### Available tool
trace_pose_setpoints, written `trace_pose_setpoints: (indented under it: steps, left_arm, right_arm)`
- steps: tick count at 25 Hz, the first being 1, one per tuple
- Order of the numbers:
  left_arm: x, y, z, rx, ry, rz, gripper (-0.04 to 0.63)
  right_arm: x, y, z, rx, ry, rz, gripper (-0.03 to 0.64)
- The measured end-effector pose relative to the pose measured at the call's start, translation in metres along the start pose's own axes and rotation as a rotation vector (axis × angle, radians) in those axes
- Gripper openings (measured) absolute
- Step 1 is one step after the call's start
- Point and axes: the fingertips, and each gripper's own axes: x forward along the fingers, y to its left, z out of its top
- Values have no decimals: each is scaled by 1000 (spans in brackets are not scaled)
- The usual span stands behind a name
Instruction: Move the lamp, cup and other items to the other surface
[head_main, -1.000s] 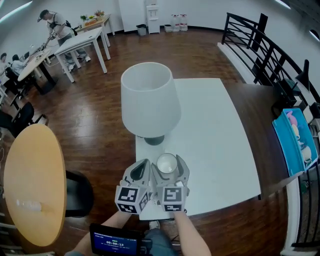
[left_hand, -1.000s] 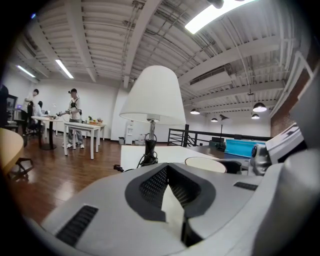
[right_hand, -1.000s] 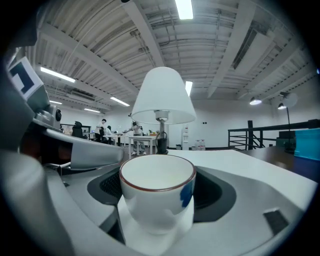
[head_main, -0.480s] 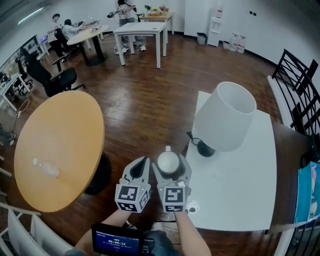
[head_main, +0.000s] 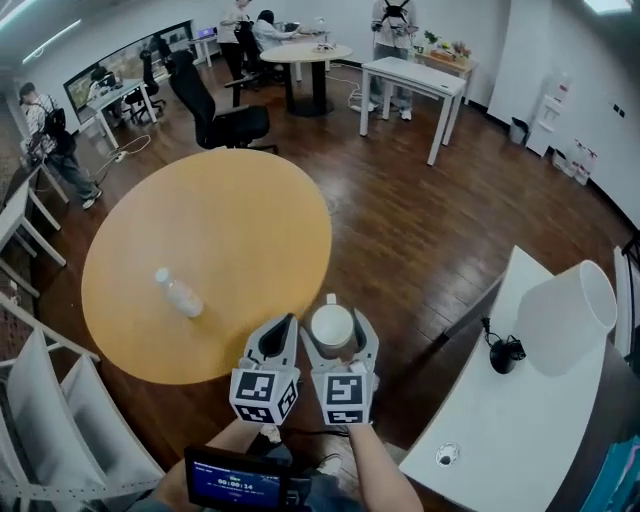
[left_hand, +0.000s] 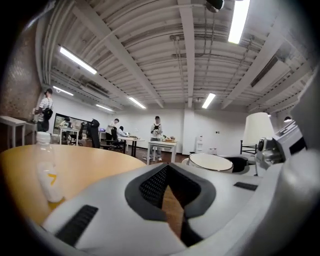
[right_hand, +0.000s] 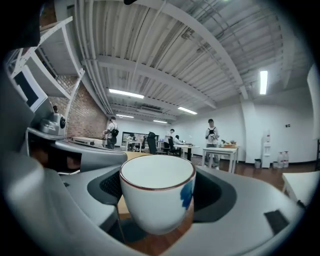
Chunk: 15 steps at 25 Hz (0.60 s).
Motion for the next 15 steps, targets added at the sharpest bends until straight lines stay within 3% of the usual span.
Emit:
trace_pose_setpoints:
  steps: [8,15]
  left_arm:
    - [-50,138,1,-28,12,224,15]
    - [-74,212,-17,-32,42,322,15]
  right_arm:
    - [84,125,6,-17,19,216,400]
    - [140,202,-17,-30,55,335,400]
